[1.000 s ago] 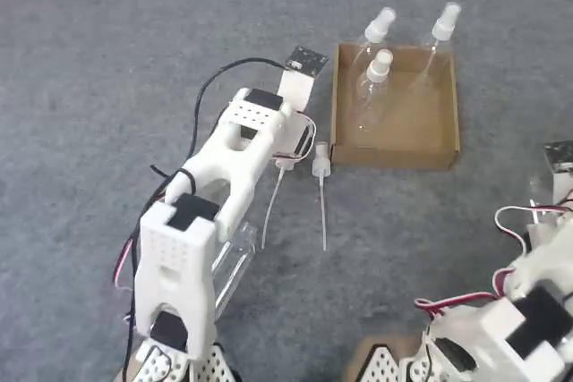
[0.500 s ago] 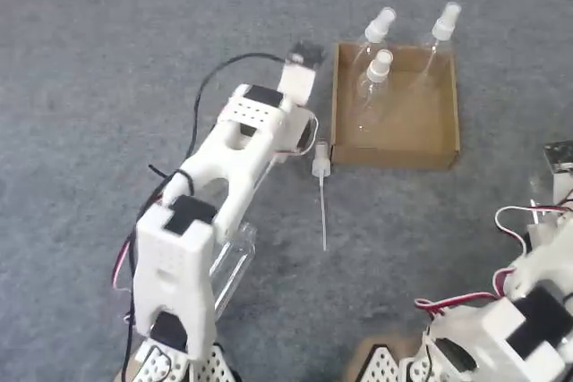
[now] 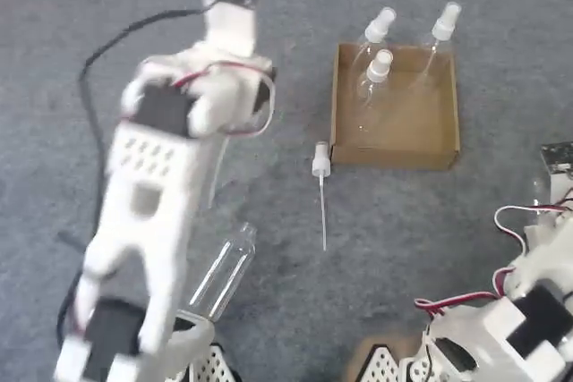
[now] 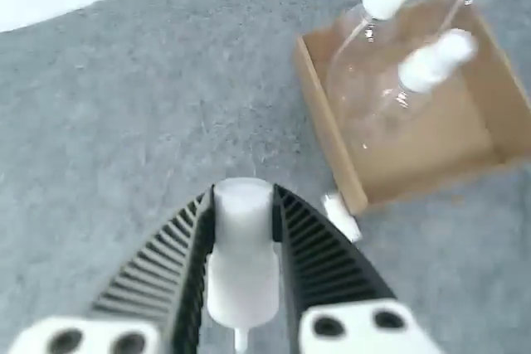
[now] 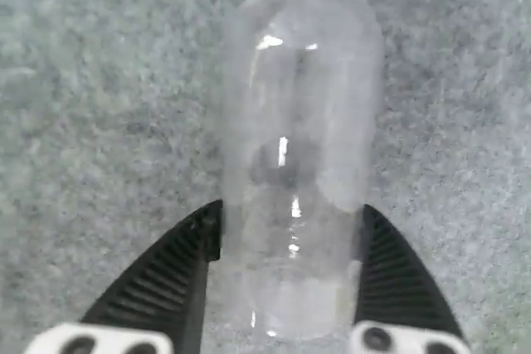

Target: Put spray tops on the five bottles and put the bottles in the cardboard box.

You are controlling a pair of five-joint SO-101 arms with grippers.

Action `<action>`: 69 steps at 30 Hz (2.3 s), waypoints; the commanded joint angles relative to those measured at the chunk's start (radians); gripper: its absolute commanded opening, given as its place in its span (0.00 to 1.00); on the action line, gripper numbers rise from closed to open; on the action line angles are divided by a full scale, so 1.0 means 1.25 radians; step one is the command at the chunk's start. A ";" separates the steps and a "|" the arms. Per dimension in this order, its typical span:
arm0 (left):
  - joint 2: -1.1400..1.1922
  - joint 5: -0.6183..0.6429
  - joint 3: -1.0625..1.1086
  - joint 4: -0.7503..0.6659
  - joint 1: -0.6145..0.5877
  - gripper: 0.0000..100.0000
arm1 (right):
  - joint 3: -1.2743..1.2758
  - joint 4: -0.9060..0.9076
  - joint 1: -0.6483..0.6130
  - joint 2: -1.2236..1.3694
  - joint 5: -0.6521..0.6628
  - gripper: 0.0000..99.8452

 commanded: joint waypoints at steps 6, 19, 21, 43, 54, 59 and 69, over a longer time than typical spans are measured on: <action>-0.260 -0.069 0.154 0.145 -0.009 0.01 | -0.095 0.147 -0.019 -0.004 -0.001 0.25; -0.543 -0.082 0.656 -0.097 -0.044 0.01 | -0.503 0.384 -0.149 0.045 -0.179 0.25; -0.545 -0.082 0.705 -0.131 -0.066 0.01 | -0.551 0.411 -0.159 0.099 -0.182 0.25; -0.545 -0.079 0.796 -0.203 -0.076 0.01 | -0.867 0.505 -0.133 0.538 -0.180 0.18; -0.545 -0.079 0.796 -0.203 -0.076 0.01 | -0.867 0.516 -0.107 0.532 -0.031 0.28; -0.545 -0.079 0.796 -0.203 -0.076 0.01 | -0.867 0.580 -0.111 0.490 0.066 0.28; -0.545 -0.079 0.795 -0.203 -0.076 0.01 | -0.862 0.650 -0.090 0.433 0.173 0.28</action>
